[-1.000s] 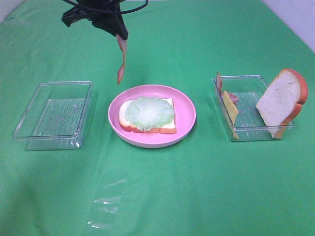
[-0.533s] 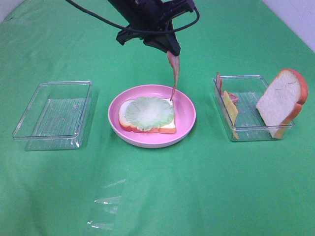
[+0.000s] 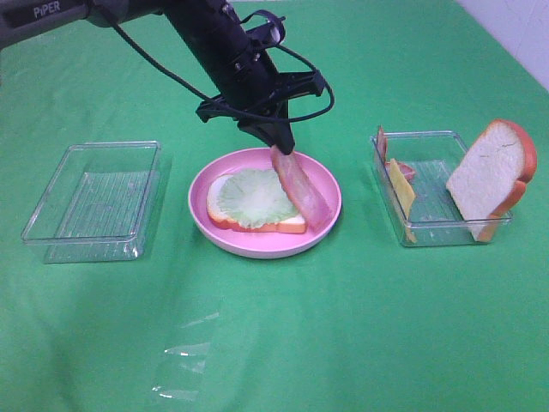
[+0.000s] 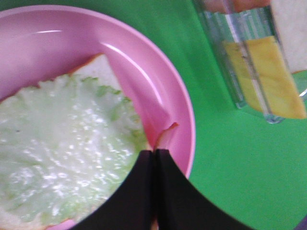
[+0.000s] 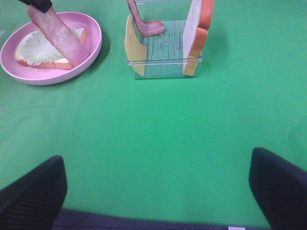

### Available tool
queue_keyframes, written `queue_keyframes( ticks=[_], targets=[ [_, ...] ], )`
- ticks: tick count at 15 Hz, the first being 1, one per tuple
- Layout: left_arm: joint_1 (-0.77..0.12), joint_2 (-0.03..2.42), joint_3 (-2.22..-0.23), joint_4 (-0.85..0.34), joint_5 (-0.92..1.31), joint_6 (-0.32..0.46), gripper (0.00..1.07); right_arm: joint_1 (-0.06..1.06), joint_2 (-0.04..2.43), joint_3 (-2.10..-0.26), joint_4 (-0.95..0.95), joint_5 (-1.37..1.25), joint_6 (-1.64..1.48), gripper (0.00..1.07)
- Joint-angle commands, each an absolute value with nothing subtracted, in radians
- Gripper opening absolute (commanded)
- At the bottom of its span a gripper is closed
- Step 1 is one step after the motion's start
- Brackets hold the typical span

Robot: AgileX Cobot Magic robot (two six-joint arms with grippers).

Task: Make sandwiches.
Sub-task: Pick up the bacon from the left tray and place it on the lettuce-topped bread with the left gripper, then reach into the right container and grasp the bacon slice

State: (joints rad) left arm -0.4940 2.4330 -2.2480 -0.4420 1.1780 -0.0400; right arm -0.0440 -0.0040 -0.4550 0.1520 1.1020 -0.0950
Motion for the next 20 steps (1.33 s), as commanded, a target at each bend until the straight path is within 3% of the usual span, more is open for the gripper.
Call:
queue_keyframes(
  ticks=[1, 13, 14, 15, 16, 17, 18, 19, 20],
  targets=[
    [-0.494, 2.436, -2.250, -0.310, 1.178, -0.103, 0.00, -0.043, -0.035, -0.452, 0.157, 1.097, -0.097, 0.98],
    [-0.494, 2.498, -2.250, -0.231, 1.193, -0.119, 0.01, -0.043, -0.035, -0.452, 0.157, 1.097, -0.097, 0.98],
    [-0.494, 2.498, -2.250, -0.212, 1.194, -0.140, 0.07, -0.043, -0.035, -0.452, 0.157, 1.097, -0.097, 0.98],
    [-0.494, 2.495, -2.250, -0.181, 1.194, -0.169, 0.22, -0.043, -0.035, -0.452, 0.157, 1.097, -0.097, 0.98],
    [-0.494, 2.488, -2.251, -0.158, 1.194, -0.172, 0.44, -0.043, -0.035, -0.452, 0.157, 1.097, -0.097, 0.98],
    [-0.494, 2.481, -2.251, -0.152, 1.197, -0.172, 0.56, -0.043, -0.035, -0.452, 0.157, 1.097, -0.097, 0.98],
    [-0.494, 2.466, -2.251, -0.141, 1.199, -0.162, 0.87, -0.043, -0.035, -0.452, 0.157, 1.097, -0.097, 0.98],
    [-0.494, 2.450, -2.255, -0.132, 1.198, -0.155, 1.02, -0.043, -0.035, -0.452, 0.157, 1.097, -0.097, 0.98],
    [-0.494, 2.442, -2.266, -0.132, 1.201, -0.140, 1.01, -0.043, -0.035, -0.452, 0.157, 1.097, -0.097, 0.98]
  ],
)
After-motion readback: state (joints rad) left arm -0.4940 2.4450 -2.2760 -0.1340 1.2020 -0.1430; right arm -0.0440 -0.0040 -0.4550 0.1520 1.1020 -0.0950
